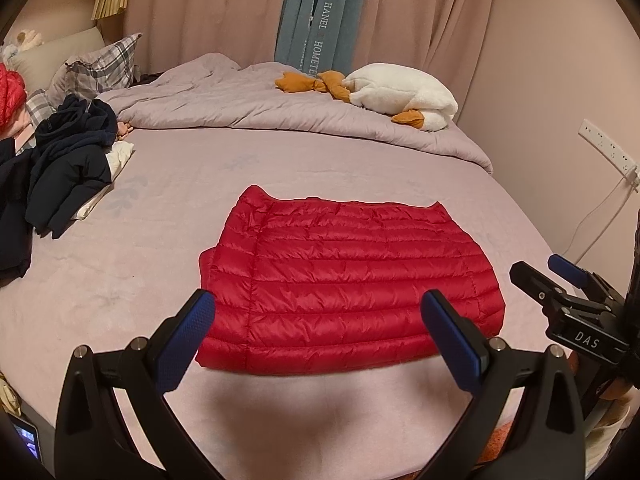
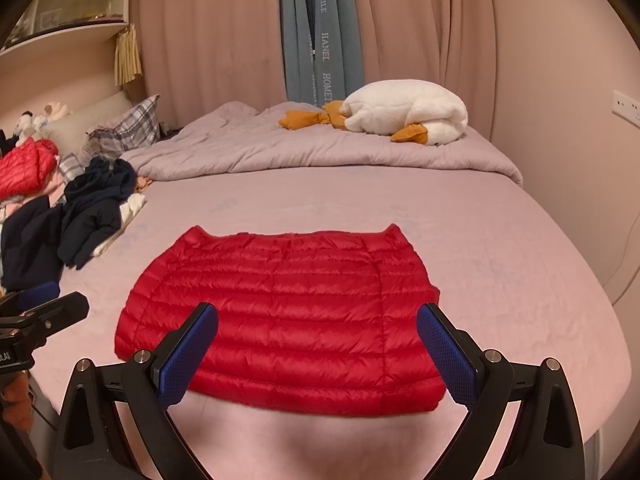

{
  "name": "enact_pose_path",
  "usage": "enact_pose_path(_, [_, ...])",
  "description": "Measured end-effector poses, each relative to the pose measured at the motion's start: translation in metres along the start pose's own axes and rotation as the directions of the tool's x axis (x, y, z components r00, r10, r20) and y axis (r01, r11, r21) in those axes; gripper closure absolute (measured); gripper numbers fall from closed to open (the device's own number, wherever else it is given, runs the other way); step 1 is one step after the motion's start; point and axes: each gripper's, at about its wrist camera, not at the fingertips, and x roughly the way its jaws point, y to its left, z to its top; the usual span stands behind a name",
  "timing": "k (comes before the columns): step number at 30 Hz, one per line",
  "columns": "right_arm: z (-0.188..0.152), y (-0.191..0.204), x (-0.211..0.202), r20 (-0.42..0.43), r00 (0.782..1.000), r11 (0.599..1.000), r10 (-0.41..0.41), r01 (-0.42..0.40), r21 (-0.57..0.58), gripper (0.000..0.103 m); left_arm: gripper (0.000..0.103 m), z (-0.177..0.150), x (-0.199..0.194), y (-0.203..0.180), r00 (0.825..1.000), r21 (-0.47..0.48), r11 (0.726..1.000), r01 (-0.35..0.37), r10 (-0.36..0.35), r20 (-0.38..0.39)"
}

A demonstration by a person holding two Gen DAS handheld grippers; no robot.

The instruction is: Fold large clothes

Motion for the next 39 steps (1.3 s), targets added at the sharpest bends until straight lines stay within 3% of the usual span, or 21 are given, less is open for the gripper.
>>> enact_pose_path(39, [-0.0001, 0.0013, 0.0036, -0.015, 1.0, 1.0, -0.016, 0.015, -0.011, 0.004, 0.0, 0.0006, -0.0056, 0.0046, 1.0, -0.01, 1.0, -0.007, 0.007, 0.006])
